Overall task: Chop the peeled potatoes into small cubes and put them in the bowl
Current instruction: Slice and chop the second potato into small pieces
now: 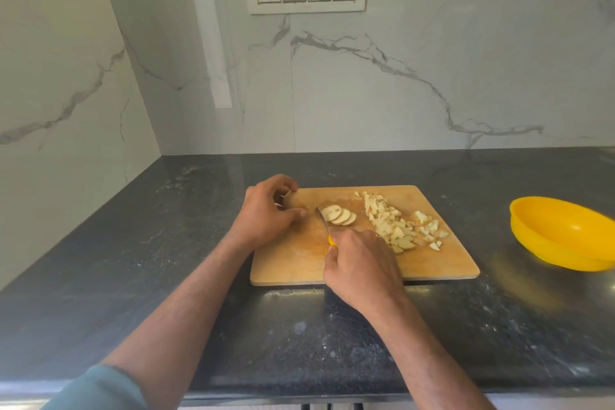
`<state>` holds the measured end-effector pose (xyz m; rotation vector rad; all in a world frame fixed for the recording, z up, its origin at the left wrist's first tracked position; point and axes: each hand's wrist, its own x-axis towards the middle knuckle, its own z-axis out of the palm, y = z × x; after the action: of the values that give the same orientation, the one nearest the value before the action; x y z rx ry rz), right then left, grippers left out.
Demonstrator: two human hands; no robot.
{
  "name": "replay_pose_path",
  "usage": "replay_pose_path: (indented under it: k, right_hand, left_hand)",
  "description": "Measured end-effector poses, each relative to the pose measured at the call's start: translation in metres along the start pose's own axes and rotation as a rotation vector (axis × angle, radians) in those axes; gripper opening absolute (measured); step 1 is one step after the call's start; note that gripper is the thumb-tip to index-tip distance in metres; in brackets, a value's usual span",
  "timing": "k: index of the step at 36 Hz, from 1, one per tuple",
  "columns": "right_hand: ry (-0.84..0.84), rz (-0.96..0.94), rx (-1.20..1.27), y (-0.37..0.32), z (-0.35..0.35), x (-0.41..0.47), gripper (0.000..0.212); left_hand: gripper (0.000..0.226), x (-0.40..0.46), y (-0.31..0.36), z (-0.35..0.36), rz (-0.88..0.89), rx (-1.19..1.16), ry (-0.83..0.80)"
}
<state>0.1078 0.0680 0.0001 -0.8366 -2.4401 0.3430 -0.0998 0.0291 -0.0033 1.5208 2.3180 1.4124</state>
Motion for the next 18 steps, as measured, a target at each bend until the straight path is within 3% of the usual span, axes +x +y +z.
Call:
replay_pose_path:
  k: [8,12,18]
  right_hand:
    - [0.081,0.021,0.021,0.0033,0.0007,0.0014,0.021]
    - [0.103,0.012,0.055,0.0051,-0.0008,0.0009,0.030]
    - [0.117,0.006,0.145,0.0070,-0.0014,0.0008,0.042]
  left_hand:
    - [0.050,-0.0015,0.0099,0.0052,0.047,-0.133,-0.168]
    - [0.046,-0.0014,0.0040,0.0038,0.053,-0.189,-0.248]
    - [0.032,-0.0020,0.0049,0.0030,0.063,-0.201,-0.222]
